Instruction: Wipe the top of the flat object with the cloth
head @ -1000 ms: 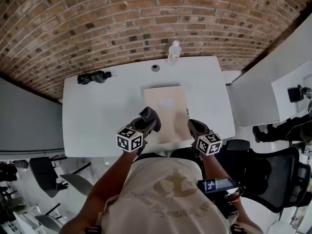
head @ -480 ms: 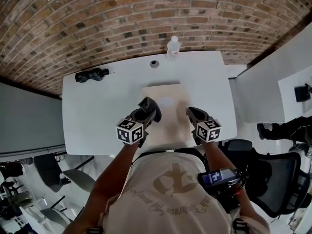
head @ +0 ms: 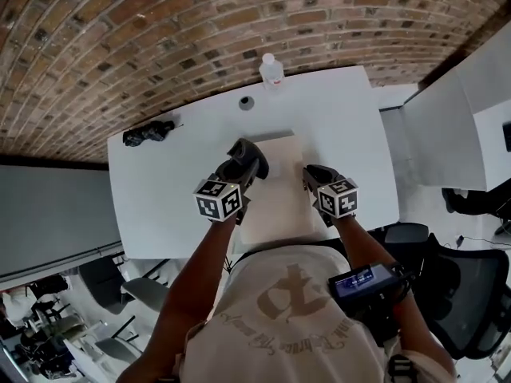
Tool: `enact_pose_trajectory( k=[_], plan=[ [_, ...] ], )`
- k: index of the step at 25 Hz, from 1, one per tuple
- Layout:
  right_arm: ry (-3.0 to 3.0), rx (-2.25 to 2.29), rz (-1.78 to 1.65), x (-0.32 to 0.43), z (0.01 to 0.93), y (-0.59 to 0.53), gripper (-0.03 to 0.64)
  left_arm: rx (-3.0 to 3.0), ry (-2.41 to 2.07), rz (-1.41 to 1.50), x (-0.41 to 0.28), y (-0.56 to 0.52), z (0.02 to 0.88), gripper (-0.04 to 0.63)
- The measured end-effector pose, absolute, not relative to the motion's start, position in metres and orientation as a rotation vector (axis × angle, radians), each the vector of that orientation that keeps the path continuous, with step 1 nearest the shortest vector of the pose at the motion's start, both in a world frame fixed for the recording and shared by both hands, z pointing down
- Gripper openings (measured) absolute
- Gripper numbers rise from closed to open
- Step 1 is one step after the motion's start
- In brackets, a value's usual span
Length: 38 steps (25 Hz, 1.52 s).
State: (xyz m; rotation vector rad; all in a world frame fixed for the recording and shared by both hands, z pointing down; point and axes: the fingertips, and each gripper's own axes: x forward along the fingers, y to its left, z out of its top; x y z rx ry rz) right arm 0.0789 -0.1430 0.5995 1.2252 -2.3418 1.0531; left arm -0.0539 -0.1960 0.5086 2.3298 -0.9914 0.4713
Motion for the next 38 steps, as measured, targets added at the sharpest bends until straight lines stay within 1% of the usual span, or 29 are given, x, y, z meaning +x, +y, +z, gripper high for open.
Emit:
enact_pose_trajectory(
  k=[2,3,12,19,27,33,38],
  plan=[
    [-2.319,1.210,1.120,0.079,0.608,-0.145,0.152,2.323,-1.005,0.486,-0.048,-0.213,0.511,0.101],
    [-2.311,1.194,1.139,0.077,0.612,-0.146,0.160,2.320,-1.008,0.490,-0.045,-0.221,0.512,0.101],
    [-2.272,1.084,1.201,0.064,0.629,-0.147,0.167,2.195,-0.993,0.500,-0.003,-0.287,0.541,0.101],
    [-2.283,1.049,1.175,0.062,0.626,-0.146,0.166,2.183,-0.890,0.601,0.044,-0.308,0.568,0.101],
    [-2.305,1.032,1.150,0.063,0.625,-0.147,0.166,2.087,-0.850,0.789,0.062,-0.319,0.616,0.101],
    [-2.290,1.014,1.147,0.065,0.626,-0.146,0.164,2.067,-0.718,1.015,0.069,-0.307,0.632,0.100],
    [-2.278,1.011,1.146,0.064,0.628,-0.146,0.164,2.089,-0.654,1.171,0.059,-0.304,0.637,0.100]
  ],
)
